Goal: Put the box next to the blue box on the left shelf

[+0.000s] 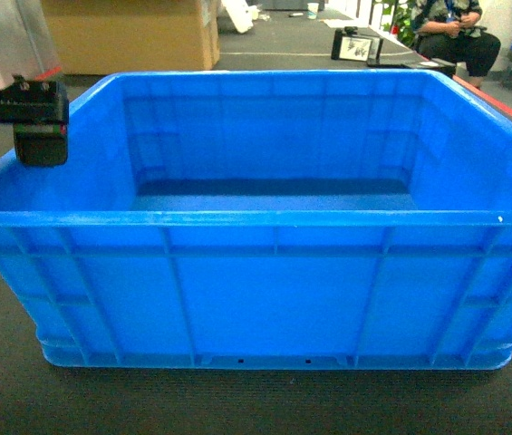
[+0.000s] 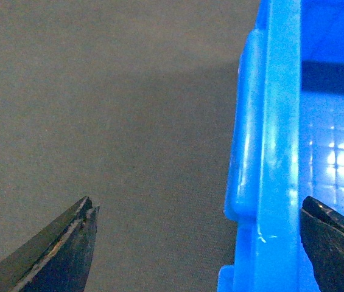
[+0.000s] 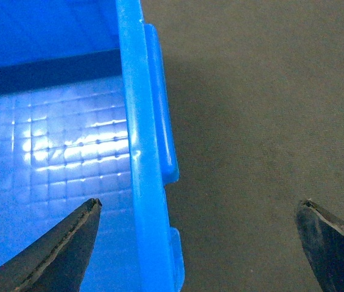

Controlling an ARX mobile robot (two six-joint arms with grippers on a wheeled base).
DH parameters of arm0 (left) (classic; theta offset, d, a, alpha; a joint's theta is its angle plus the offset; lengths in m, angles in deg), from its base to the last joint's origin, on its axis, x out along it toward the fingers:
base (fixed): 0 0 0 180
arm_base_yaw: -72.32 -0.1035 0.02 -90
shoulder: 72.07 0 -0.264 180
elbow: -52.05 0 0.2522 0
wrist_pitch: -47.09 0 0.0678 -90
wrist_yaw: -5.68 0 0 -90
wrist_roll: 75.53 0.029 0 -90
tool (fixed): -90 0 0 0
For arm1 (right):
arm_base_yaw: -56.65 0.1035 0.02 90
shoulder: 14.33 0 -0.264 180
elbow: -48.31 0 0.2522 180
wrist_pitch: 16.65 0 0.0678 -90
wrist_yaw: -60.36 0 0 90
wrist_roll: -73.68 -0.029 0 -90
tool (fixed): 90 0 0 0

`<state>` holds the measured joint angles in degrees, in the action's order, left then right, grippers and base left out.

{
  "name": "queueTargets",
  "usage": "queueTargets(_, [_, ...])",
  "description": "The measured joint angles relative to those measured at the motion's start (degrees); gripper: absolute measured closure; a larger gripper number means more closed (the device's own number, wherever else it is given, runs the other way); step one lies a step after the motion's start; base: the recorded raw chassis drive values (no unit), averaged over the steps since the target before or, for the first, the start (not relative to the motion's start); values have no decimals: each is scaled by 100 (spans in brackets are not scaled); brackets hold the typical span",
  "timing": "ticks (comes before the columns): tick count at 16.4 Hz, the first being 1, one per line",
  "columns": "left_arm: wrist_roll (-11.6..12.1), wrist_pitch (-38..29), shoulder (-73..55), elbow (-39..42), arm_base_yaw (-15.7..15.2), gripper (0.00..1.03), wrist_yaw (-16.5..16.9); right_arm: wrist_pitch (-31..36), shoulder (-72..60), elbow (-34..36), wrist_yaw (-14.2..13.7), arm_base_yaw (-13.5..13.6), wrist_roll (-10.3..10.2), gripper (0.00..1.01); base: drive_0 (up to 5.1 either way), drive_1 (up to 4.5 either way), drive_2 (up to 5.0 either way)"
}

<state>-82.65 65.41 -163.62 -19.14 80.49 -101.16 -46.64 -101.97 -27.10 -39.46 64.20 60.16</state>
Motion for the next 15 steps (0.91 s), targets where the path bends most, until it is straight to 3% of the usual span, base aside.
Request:
queueTargets(4, [-153,310,-577,-326,61,5,-9,39,-695,-74,22,160,-44,3,0,0,0])
queueTargets(6, [-186,527,-612,-452,63,22,0,136,-752,-87,-59,197,-33,8,0,0,0])
queueTargets(7, [-289,610,-614,-461,63,37,74,175,-752,-129,-140,221,24,22,0,0,0])
queueTargets(9, [-503,697,-612,-466,63,55,339,229,-752,-133,-214,223,114,41,0,0,0])
queueTargets(12, [-614,763,-590,-463,103,80,417,160,-752,-138,-175,225,146,66,0,0,0])
queueTargets(14, [-577,855,-509,-450,111,92,599,92,-752,-160,-186,254,219,82,0,0,0])
queueTargets(15, [-533,826,-496,-428,111,94,682,90,-745,-162,-28,243,264,87,0,0,0])
